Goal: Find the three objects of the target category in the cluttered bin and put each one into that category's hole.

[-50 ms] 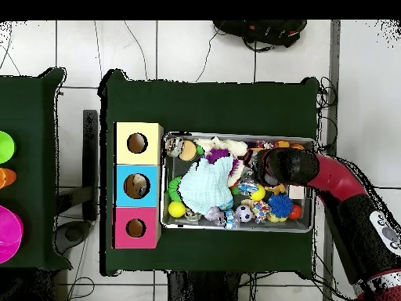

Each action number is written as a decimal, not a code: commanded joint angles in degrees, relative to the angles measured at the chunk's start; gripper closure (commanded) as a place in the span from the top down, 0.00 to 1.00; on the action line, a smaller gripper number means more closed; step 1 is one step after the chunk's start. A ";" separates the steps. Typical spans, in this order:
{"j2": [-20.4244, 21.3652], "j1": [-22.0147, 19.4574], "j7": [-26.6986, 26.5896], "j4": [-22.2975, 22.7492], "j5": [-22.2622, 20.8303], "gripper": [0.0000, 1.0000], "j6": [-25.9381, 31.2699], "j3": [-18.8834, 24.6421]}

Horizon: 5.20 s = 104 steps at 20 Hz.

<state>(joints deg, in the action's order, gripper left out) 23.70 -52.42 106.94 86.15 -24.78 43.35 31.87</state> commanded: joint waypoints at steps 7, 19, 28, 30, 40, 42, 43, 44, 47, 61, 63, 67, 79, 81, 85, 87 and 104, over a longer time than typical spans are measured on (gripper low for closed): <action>14.35 -5.60 -6.76 15.02 1.56 1.00 2.16 3.78; 10.87 -6.43 -5.75 17.12 -1.53 1.00 -4.43 3.13; 7.25 -5.78 -2.41 19.27 -4.69 1.00 -12.76 1.36; 7.13 -6.12 -2.73 19.77 -4.96 1.00 -13.25 1.29; 3.16 -8.15 -4.76 20.88 -7.26 1.00 -16.47 1.01; 2.04 -8.50 -4.61 21.26 -8.30 1.00 -17.77 0.75; 1.43 -8.85 -4.89 21.20 -8.75 1.00 -18.03 0.81; 1.03 -9.30 -5.17 21.25 -9.09 1.00 -18.09 0.91; 1.17 -11.22 -6.44 22.29 -9.69 1.00 -17.58 1.66; 1.52 -16.07 -9.64 21.48 -8.23 1.00 -11.69 5.34; 1.84 -15.45 -9.14 20.93 -7.58 1.00 -10.98 5.57; 2.89 -14.67 -8.52 20.43 -6.46 1.00 -9.54 5.85; 6.01 -14.71 -7.79 21.50 -5.02 1.00 -8.33 7.09; 5.80 -14.01 -6.81 20.90 -5.23 1.00 -9.50 6.94; 3.19 -12.61 -5.46 18.52 -6.22 1.00 -12.37 6.24; 1.49 -12.02 -5.71 16.74 -6.66 1.00 -13.04 5.99; 1.78 -12.55 -5.48 17.35 -5.53 1.00 -12.64 6.22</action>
<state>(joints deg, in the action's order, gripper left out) 26.60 -64.77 106.94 107.79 -29.86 29.54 35.41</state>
